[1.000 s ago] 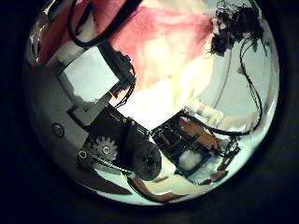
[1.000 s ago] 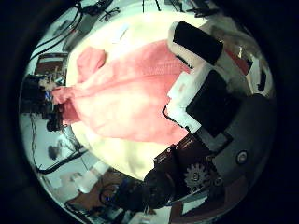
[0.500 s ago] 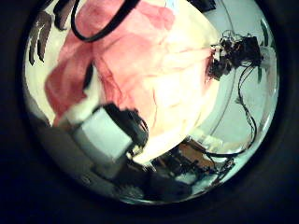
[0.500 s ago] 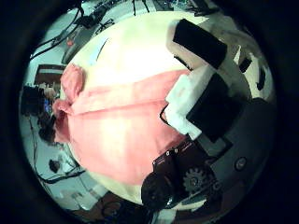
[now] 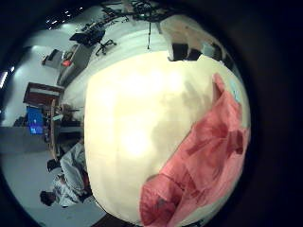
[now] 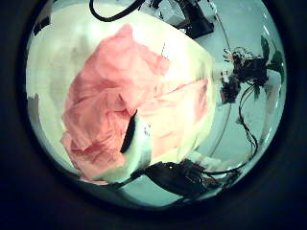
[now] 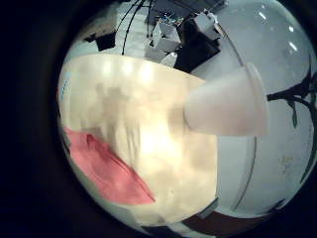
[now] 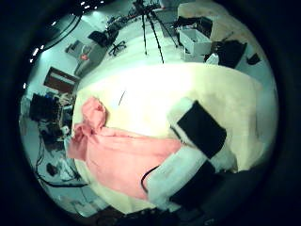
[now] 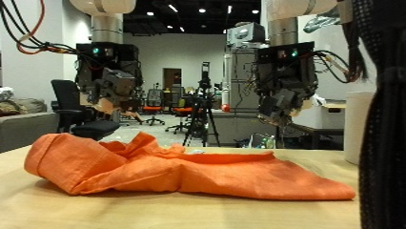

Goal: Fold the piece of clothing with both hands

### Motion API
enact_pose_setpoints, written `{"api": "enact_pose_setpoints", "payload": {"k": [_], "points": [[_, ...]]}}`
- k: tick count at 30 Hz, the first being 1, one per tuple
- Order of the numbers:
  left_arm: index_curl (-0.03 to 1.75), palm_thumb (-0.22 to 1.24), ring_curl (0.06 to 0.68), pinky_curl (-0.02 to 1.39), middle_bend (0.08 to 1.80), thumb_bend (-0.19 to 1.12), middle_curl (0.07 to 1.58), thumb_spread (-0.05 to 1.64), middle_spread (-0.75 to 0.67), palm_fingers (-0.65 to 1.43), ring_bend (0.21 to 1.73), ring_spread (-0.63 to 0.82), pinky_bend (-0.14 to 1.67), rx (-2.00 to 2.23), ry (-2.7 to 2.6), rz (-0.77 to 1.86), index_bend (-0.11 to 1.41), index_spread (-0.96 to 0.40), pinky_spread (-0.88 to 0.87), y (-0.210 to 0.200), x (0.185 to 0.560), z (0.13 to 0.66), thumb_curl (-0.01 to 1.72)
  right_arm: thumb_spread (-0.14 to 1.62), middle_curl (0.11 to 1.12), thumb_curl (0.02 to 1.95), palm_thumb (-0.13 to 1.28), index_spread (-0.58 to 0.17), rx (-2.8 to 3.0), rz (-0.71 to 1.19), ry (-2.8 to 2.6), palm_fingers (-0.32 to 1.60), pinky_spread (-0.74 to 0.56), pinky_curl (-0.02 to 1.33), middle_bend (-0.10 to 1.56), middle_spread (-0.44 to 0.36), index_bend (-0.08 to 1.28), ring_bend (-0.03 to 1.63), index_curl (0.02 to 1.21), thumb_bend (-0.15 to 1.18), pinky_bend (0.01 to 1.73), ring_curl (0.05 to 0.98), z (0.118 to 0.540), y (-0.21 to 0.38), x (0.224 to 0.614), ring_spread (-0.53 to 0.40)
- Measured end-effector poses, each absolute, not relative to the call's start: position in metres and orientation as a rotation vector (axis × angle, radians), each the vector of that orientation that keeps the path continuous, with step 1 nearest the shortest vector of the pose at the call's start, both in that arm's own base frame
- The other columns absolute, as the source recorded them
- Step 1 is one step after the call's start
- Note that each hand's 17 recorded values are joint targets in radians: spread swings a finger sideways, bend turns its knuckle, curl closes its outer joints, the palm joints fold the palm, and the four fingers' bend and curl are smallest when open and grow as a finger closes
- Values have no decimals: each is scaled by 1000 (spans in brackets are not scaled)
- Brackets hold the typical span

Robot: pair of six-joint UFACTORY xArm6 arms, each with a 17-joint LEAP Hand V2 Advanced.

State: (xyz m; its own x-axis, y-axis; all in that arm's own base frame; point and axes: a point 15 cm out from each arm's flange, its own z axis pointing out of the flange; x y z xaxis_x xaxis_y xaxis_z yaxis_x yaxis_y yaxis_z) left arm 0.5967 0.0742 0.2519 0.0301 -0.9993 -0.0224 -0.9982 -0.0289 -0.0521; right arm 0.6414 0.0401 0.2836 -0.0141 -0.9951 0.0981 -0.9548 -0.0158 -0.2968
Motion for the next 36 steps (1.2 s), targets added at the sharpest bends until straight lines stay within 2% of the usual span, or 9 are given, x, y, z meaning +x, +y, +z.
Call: {"api": "enact_pose_setpoints", "payload": {"k": [4, 6, 10, 13, 18, 22, 29, 36], "points": [[529, 289, 271, 460, 138, -17, 419, 1253, 430, -116, 493, 493, 310, -2196, 2135, -61, 139, 138, 517, 82, 590, 274, 296, 1519, 496, 196, 524, -412, -2073, -452, 2083, 271, -35, 454, 781, -197, 520, 935, 615, -16, 745, 399, 311, 35, 633, -226], [495, 287, 264, 443, 142, -15, 388, 1254, 429, -103, 479, 504, 300, -2170, 2145, -83, 143, 143, 532, 85, 570, 297, 288, 1503, 491, 192, 514, -416, -2090, -458, 2072, 260, 50, 438, 772, -181, 531, 895, 611, -12, 720, 384, 339, 34, 607, -202], [441, 288, 254, 416, 160, -14, 348, 1255, 411, -77, 451, 513, 285, -2152, 2198, -91, 145, 146, 541, 75, 532, 304, 277, 1481, 464, 179, 472, -426, -2218, -383, 2091, 122, 195, 398, 713, -145, 528, 753, 588, -15, 636, 339, 340, 27, 561, -134], [410, 294, 252, 400, 163, -12, 328, 1254, 381, -57, 446, 516, 276, -2136, 2268, -61, 150, 144, 536, 63, 504, 293, 273, 1472, 436, 173, 445, -423, -2331, -306, 2084, 67, 244, 371, 649, -132, 495, 682, 557, -15, 600, 309, 340, 30, 529, -83], [373, 298, 248, 380, 169, -13, 304, 1252, 357, -43, 435, 515, 267, -2121, 2411, 56, 155, 136, 526, 37, 447, 250, 268, 1452, 382, 164, 396, -408, -2511, -149, 2080, 16, 296, 331, 522, -156, 408, 572, 489, -12, 536, 264, 304, 30, 478, 19], [354, 296, 245, 369, 172, -16, 292, 1245, 347, -36, 428, 511, 263, -2085, 2534, 157, 158, 134, 507, 15, 412, 210, 264, 1454, 351, 164, 393, -403, -2633, -40, 2052, 27, 301, 311, 438, -165, 346, 515, 448, -5, 499, 244, 267, 25, 447, 61], [330, 300, 245, 359, 175, -13, 279, 1255, 316, -21, 435, 507, 265, -2079, 2588, 206, 157, 132, 486, 13, 404, 167, 257, 1467, 330, 166, 401, -399, -2744, 120, 2043, 50, 301, 289, 349, -145, 263, 419, 403, -2, 421, 221, 215, 12, 421, 100], [317, 324, 246, 350, 183, -5, 281, 1277, 274, -13, 440, 490, 269, -2132, 2574, 266, 159, 123, 471, 32, 408, 139, 253, 1561, 329, 190, 551, -406, -2805, 246, 2040, 85, 301, 269, 309, -152, 236, 328, 387, 77, 306, 208, 159, 9, 418, 118]]}}
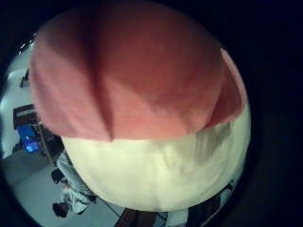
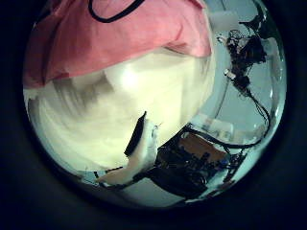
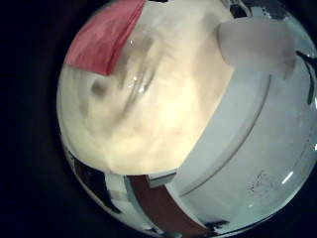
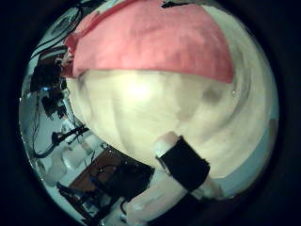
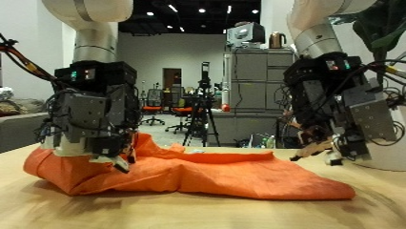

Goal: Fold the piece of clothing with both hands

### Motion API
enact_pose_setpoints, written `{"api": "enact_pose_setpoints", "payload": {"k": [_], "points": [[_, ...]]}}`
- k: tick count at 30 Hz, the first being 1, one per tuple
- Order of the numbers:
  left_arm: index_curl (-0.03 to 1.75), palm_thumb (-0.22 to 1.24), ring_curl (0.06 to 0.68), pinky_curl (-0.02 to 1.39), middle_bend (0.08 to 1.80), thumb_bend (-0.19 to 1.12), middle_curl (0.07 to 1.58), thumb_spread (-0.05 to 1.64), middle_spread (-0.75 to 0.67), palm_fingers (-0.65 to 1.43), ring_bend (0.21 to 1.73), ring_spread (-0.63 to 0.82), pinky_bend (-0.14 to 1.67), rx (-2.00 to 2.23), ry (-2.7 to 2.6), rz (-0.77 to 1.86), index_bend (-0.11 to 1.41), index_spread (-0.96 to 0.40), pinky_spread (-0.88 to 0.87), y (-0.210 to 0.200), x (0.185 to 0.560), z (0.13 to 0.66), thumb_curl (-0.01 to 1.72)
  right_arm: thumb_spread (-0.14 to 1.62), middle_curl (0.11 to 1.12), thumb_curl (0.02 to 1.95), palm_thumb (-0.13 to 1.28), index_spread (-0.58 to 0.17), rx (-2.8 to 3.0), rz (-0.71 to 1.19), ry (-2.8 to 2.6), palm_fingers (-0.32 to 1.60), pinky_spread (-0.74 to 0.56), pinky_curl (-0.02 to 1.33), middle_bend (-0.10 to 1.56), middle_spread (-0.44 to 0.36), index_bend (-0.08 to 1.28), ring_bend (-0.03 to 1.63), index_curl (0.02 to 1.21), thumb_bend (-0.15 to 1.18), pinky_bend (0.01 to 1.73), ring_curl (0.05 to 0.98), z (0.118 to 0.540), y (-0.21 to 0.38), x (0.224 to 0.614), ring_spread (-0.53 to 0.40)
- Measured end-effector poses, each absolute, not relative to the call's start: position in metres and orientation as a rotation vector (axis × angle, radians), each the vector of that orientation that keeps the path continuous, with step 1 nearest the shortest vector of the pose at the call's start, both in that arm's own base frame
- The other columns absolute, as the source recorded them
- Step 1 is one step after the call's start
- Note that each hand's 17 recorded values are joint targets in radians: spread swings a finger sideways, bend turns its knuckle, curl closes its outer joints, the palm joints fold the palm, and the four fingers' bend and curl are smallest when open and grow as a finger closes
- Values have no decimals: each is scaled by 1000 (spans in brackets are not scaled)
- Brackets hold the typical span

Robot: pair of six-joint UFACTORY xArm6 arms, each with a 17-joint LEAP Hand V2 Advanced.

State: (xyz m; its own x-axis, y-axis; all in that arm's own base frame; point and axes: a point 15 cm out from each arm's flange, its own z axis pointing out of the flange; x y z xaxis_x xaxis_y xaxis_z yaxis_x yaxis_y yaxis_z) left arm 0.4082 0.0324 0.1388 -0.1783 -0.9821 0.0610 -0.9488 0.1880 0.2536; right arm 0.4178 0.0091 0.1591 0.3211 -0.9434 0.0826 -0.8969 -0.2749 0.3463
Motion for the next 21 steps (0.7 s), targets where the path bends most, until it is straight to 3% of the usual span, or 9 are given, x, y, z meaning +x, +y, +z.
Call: {"api": "enact_pose_setpoints", "payload": {"k": [10, 21], "points": [[304, 453, 244, 340, 185, 1, 288, 1308, 251, -11, 440, 485, 276, 1891, -2221, -294, 160, 117, 471, 58, 406, 124, 272, 1576, 327, 233, 716, -412, 2214, -268, -1632, 155, 288, 270, 250, -173, 199, 233, 378, 156, 210, 204, 119, 0, 414, 125], [298, 478, 242, 332, 186, -11, 294, 1313, 248, -9, 438, 485, 282, 1882, -2238, -324, 161, 109, 476, 64, 403, 133, 273, 1548, 337, 238, 681, -402, 2204, -231, -1663, 185, 283, 271, 217, -138, 180, 197, 362, 119, 183, 216, 124, -21, 420, 129]]}}
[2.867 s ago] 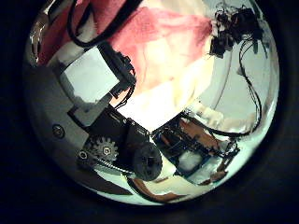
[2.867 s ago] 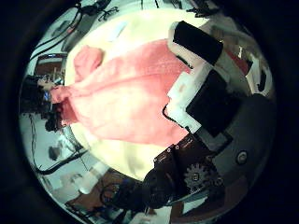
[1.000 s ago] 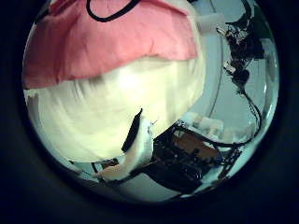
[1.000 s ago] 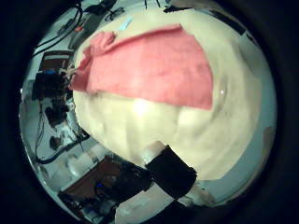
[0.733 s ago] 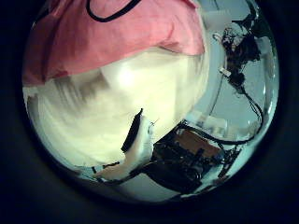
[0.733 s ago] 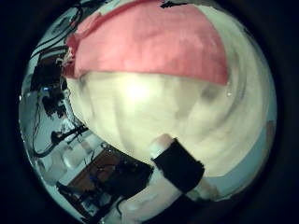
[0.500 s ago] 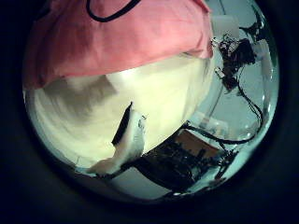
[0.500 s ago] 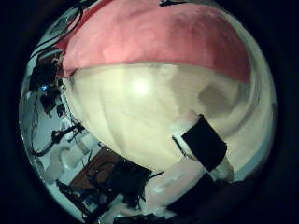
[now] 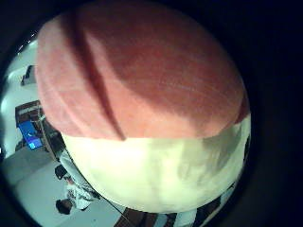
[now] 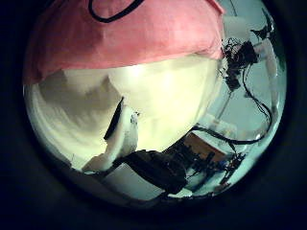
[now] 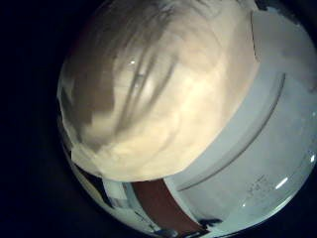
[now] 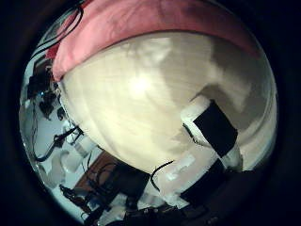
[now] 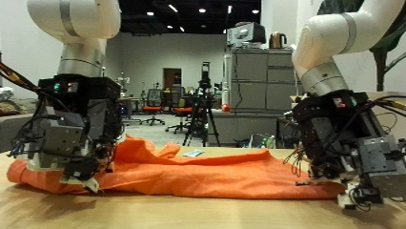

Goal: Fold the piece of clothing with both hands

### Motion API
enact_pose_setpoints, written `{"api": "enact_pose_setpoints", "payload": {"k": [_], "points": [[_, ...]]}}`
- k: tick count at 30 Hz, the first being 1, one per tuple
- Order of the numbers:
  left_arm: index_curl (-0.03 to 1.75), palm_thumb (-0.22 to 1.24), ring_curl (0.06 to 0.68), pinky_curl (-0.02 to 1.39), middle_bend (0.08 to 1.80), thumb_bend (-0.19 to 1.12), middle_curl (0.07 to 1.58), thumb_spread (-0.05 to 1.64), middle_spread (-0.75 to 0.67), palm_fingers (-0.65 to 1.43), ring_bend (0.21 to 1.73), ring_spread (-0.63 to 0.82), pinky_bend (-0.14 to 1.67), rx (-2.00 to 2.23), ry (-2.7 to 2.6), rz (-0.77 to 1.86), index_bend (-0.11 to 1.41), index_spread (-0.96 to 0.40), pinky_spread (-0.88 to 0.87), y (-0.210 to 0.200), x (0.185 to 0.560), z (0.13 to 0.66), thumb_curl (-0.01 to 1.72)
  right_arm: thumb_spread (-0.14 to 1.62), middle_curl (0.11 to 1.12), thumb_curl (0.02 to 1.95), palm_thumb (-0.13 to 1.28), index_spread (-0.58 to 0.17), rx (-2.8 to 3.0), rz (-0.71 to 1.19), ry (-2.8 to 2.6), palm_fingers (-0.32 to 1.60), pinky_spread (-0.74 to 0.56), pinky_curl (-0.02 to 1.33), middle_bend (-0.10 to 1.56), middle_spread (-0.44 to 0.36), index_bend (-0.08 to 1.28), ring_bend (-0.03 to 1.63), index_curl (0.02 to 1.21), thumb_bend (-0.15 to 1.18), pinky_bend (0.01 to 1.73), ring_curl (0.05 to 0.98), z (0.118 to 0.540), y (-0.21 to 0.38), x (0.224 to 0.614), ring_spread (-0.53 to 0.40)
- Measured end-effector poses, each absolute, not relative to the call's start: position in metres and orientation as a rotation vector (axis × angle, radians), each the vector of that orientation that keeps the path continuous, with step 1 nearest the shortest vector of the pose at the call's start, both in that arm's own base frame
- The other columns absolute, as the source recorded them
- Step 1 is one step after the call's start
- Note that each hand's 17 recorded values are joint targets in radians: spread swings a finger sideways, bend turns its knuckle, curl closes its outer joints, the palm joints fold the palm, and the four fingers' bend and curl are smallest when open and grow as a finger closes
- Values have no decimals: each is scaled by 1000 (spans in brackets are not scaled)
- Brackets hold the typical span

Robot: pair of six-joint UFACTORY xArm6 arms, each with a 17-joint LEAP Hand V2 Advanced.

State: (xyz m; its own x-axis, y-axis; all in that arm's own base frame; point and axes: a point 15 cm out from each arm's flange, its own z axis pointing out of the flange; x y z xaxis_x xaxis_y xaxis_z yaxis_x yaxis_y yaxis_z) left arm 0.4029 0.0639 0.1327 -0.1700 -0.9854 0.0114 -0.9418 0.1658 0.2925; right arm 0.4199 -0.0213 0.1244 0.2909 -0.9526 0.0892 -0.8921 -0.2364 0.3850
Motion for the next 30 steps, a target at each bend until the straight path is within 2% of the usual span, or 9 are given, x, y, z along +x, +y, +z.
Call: {"api": "enact_pose_setpoints", "payload": {"k": [5, 10, 16, 20, 26, 30], "points": [[297, 482, 241, 330, 185, -10, 295, 1310, 248, -9, 444, 490, 284, 1900, -2277, -292, 161, 109, 477, 63, 405, 160, 275, 1481, 339, 240, 633, -401, 2234, -155, -1713, 198, 278, 276, 201, -128, 173, 205, 349, 67, 191, 226, 157, -27, 429, 118], [298, 482, 240, 329, 185, -11, 298, 1305, 237, -4, 449, 492, 285, 1897, -2306, -261, 163, 109, 470, 54, 405, 181, 278, 1396, 341, 254, 631, -400, 2255, -121, -1722, 213, 278, 283, 195, -123, 167, 219, 335, 26, 196, 236, 169, -26, 434, 104], [299, 480, 239, 329, 186, -12, 299, 1303, 235, -6, 454, 488, 288, 1889, -2320, -251, 164, 108, 467, 47, 401, 194, 280, 1282, 340, 304, 710, -396, 2260, -133, -1701, 216, 275, 292, 192, -112, 165, 227, 322, 7, 202, 245, 162, -20, 435, 98], [300, 478, 237, 329, 186, -12, 300, 1302, 237, -6, 456, 487, 289, 1888, -2323, -245, 164, 108, 466, 45, 399, 197, 282, 1196, 336, 342, 749, -387, 2263, -167, -1645, 208, 274, 299, 185, -87, 160, 235, 315, -12, 211, 250, 143, -6, 435, 97], [300, 477, 235, 328, 187, -12, 300, 1302, 245, -6, 457, 486, 289, 1881, -2324, -247, 163, 106, 466, 42, 392, 200, 285, 1104, 330, 383, 780, -371, 2256, -105, -1566, 207, 275, 307, 190, -63, 164, 248, 305, -17, 226, 255, 130, -8, 464, 96], [300, 477, 234, 328, 189, -12, 302, 1302, 246, -5, 458, 486, 288, 1885, -2329, -242, 163, 104, 465, 43, 390, 204, 286, 1059, 334, 406, 810, -349, 2244, -113, -1548, 249, 260, 307, 201, -55, 170, 262, 305, -16, 221, 258, 120, -9, 468, 90]]}}
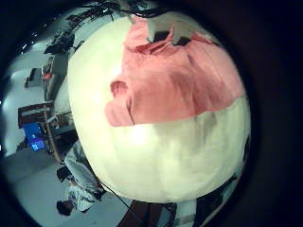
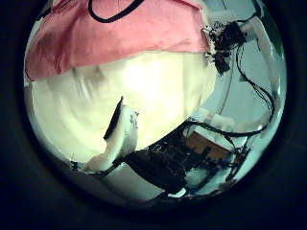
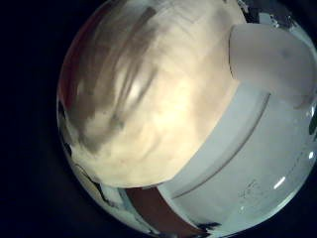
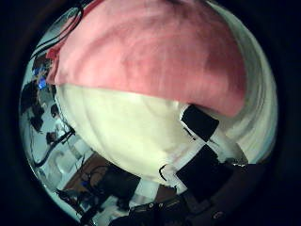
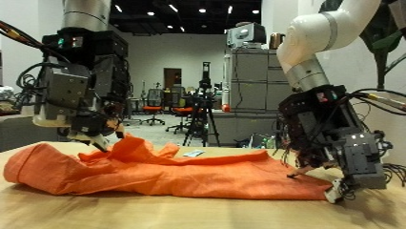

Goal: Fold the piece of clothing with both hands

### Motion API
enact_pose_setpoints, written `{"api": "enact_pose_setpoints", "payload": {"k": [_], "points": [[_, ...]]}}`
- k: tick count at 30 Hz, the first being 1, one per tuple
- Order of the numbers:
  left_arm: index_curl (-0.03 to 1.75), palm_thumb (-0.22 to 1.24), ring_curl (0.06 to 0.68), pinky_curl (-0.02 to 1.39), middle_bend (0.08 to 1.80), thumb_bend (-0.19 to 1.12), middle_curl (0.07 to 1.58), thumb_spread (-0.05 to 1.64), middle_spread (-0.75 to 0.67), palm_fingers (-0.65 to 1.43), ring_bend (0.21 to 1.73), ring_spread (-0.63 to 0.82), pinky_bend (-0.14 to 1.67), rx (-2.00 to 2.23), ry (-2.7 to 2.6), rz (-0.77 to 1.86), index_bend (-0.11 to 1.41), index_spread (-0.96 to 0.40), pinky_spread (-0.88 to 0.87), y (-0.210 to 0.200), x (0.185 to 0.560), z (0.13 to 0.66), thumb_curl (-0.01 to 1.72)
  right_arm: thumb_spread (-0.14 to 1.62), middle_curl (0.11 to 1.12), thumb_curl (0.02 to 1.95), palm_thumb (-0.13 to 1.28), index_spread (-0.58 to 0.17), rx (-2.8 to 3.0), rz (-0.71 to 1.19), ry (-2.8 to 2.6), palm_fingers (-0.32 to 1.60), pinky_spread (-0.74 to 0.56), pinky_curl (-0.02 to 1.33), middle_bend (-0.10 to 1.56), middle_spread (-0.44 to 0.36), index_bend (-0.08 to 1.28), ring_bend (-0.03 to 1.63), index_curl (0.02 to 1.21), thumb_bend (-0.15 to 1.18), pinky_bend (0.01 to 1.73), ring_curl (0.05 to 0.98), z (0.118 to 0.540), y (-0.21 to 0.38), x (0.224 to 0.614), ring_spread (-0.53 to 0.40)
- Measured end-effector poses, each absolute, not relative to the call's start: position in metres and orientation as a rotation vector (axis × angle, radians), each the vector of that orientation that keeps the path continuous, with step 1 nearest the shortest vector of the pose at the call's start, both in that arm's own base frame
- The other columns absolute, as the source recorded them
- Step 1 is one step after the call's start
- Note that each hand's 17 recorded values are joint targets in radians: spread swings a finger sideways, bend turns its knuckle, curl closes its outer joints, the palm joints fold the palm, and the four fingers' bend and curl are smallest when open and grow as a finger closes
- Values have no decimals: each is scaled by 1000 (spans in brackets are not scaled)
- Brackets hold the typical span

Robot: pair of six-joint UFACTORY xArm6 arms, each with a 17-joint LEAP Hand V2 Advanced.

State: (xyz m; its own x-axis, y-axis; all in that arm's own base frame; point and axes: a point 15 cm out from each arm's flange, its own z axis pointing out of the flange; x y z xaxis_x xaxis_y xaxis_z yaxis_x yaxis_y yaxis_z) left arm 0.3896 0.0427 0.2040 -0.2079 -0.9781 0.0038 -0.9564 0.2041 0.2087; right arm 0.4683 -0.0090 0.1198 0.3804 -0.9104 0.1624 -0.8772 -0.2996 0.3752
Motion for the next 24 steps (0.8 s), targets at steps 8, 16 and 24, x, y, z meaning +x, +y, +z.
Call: {"api": "enact_pose_setpoints", "payload": {"k": [8, 16, 24], "points": [[299, 476, 231, 327, 188, -11, 305, 1302, 247, -5, 459, 486, 288, 1886, -2324, -244, 163, 104, 465, 43, 386, 204, 287, 990, 356, 438, 851, -325, 2211, -60, -1504, 425, 136, 298, 261, -81, 158, 372, 293, -21, 209, 277, 116, -20, 470, -36], [299, 473, 231, 327, 187, -13, 305, 1299, 247, -4, 467, 484, 288, 1888, -2327, -231, 162, 104, 465, 41, 387, 207, 287, 937, 400, 445, 864, -418, 2201, -41, -1490, 1091, -218, 288, 393, -209, 215, 605, 315, -24, 340, 308, 114, -22, 471, -319], [297, 478, 229, 326, 190, -12, 309, 1292, 247, -1, 468, 477, 289, 1896, -2332, -223, 161, 103, 465, 42, 391, 210, 291, 926, 555, 435, 877, -416, 2216, -6, -1519, 1490, -587, 399, 787, -242, 565, 854, 509, -23, 674, 436, 137, -29, 471, -363]]}}
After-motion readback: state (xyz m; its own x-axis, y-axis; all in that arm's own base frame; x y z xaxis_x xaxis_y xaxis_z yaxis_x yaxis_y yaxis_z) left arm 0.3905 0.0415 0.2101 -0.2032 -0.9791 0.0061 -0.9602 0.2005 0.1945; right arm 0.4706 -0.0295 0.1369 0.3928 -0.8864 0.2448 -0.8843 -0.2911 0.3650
